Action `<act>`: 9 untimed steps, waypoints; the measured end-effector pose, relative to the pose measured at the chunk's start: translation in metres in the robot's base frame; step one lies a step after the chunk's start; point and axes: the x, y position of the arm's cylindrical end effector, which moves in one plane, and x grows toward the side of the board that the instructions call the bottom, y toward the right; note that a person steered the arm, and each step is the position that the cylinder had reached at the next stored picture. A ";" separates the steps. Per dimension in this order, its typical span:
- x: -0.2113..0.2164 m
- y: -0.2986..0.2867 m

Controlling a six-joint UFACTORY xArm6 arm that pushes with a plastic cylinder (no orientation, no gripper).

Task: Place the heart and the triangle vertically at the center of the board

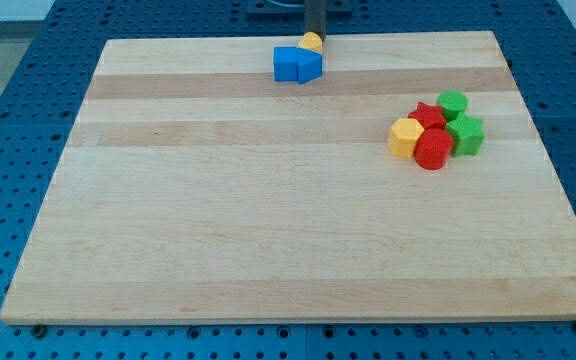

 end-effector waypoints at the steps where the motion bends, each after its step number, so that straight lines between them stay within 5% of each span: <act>1: 0.024 0.000; 6: 0.141 -0.024; 9: 0.134 -0.010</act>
